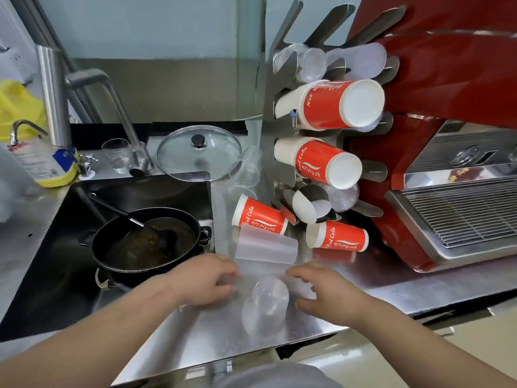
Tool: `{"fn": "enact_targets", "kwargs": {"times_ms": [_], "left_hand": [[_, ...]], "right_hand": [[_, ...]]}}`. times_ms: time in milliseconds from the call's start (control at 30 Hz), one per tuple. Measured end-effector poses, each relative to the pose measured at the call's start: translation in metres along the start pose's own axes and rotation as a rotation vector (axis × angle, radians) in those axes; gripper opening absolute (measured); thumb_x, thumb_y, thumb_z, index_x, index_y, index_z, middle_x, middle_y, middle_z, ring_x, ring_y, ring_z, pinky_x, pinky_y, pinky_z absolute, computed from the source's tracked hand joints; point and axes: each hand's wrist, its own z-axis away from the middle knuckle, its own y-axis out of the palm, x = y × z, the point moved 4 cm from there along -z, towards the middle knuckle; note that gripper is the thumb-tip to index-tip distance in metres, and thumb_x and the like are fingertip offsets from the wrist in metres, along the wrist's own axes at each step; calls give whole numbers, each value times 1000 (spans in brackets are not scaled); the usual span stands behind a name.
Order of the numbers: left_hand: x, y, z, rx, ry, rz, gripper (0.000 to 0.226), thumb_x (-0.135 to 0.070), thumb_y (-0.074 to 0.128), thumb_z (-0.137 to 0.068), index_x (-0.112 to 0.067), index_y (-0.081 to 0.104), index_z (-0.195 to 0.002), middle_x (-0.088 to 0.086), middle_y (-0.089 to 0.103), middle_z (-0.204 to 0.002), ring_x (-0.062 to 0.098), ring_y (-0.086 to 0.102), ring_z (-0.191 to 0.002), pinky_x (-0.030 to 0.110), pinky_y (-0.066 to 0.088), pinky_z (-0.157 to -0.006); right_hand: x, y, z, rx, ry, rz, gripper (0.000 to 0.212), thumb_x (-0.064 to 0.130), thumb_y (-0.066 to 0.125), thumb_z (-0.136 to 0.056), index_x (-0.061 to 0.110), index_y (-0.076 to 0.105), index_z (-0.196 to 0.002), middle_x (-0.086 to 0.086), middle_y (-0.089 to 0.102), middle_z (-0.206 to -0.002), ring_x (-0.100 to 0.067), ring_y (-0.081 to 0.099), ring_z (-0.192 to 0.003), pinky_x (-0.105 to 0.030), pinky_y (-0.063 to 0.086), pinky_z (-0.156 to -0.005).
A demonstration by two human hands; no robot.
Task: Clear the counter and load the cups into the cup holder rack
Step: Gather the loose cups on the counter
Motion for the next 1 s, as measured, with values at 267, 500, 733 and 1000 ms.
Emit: {"fn": "enact_targets", "kwargs": {"times_ms": [267, 500, 733, 1000], "left_hand": [[-9, -53, -42, -228, 166, -3, 38, -35, 59, -85, -27, 57, -122, -5, 52, -121, 13, 47, -116, 33, 42, -100], [-13, -31, -69, -29, 146, -128, 61, -38, 59, -84, -26, 40, -141, -1, 42, -138, 19, 40, -127, 38, 40, -104], [-8, -17, -80, 82, 75, -144, 66, -36, 62, -80, -26, 38, -141, 1, 45, -132, 22, 46, -120, 37, 42, -99], [0, -2, -69, 92, 64, -159, 85, -47, 66, -73, -32, 26, -146, -1, 41, -137, 22, 39, -124, 38, 40, -102]], "right_hand": [[-13, -13, -24, -209, 53, -7, 51, 20, 68, -83, 23, 53, -132, 3, 49, -128, -12, 47, -120, -11, 28, -93], [-16, -4, -40, -261, 100, -44, 63, 14, 66, -79, 23, 48, -139, 0, 48, -137, -14, 44, -129, -3, 21, -95], [-17, 14, -65, -245, 209, -24, 71, 29, 57, -71, 25, 38, -140, -2, 40, -144, -25, 44, -131, -37, 43, -104], [-15, 25, -57, -236, 180, -47, 70, 28, 71, -77, 28, 39, -140, 2, 46, -134, -18, 49, -122, -25, 41, -96]]}}
